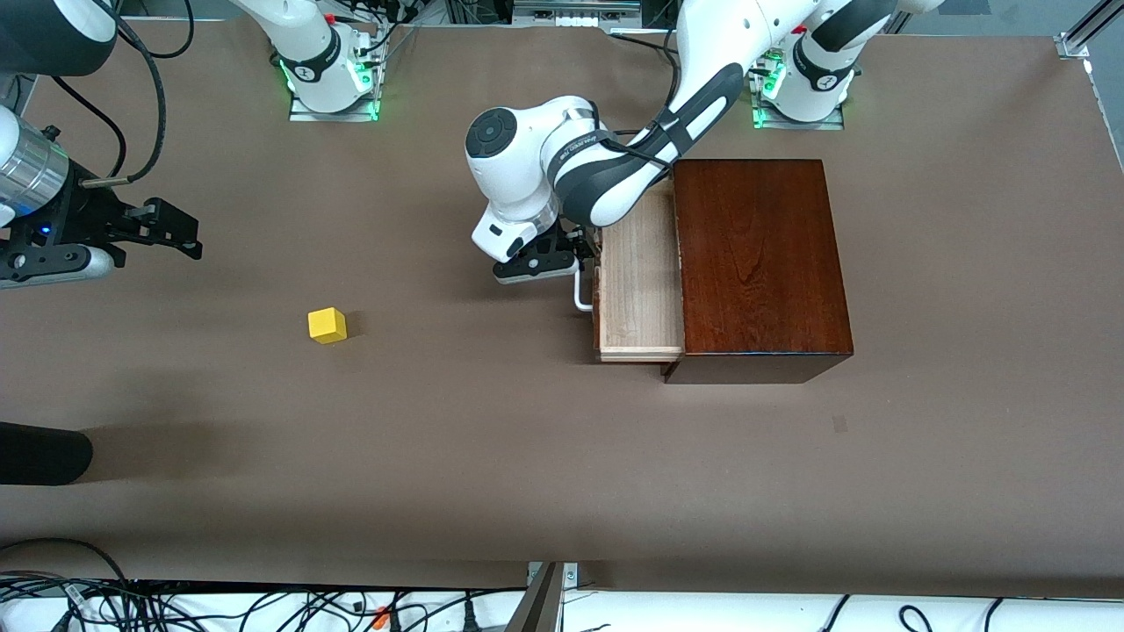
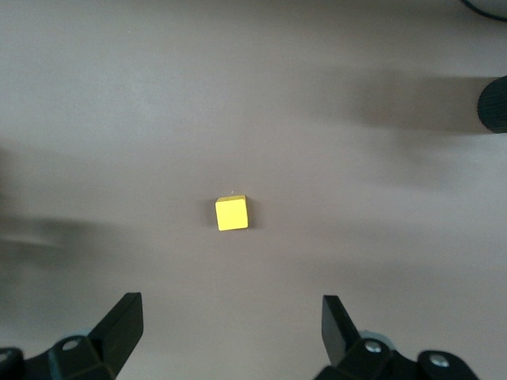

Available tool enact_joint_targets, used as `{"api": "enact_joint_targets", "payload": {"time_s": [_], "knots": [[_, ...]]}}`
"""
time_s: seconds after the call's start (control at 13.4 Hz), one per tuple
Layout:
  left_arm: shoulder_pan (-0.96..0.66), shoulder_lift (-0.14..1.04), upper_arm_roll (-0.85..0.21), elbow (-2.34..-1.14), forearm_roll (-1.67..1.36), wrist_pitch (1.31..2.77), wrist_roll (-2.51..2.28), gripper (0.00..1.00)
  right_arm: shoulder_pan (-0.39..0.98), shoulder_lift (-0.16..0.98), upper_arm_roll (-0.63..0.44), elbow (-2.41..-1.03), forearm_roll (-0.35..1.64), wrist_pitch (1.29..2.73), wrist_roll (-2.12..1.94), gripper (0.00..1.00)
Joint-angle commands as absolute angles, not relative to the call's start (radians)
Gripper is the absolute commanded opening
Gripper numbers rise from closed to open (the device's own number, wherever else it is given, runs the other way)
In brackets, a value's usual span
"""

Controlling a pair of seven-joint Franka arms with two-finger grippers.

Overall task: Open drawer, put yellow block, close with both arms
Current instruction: 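Pull the drawer open with the left gripper while the right gripper reaches out, then grasp the yellow cube with the right gripper while the left gripper withdraws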

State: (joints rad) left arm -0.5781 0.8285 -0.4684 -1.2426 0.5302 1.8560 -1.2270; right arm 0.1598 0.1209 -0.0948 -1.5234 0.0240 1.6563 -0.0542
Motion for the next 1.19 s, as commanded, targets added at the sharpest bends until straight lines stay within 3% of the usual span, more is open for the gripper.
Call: {"api": "enact_joint_targets", "payload": {"time_s": [0.0, 0.37, 0.67, 0.89, 1.12], "knots": [[-0.606, 0.865, -0.468, -1.177, 0.509, 1.877, -1.244, 1.00, 0.153, 0.138, -0.095, -1.514, 0.040, 1.660, -0.061, 1.00], [-0.618, 0.871, -0.468, -1.166, 0.509, 1.913, -1.269, 1.00, 0.152, 0.245, -0.094, -1.517, 0.037, 1.652, -0.069, 1.00], [-0.611, 0.862, -0.468, -1.166, 0.508, 1.922, -1.270, 1.00, 0.140, 0.319, -0.095, -1.526, 0.048, 1.673, -0.302, 1.00], [-0.552, 0.787, -0.477, -1.181, 0.448, 1.854, -1.244, 1.00, 0.135, 0.337, -0.095, -1.682, 0.115, 1.867, -0.292, 1.00], [-0.454, 0.631, -0.476, -1.233, 0.290, 1.775, -1.111, 1.00, 0.135, 0.348, -0.095, -1.814, 0.129, 2.043, -0.246, 1.00]]}}
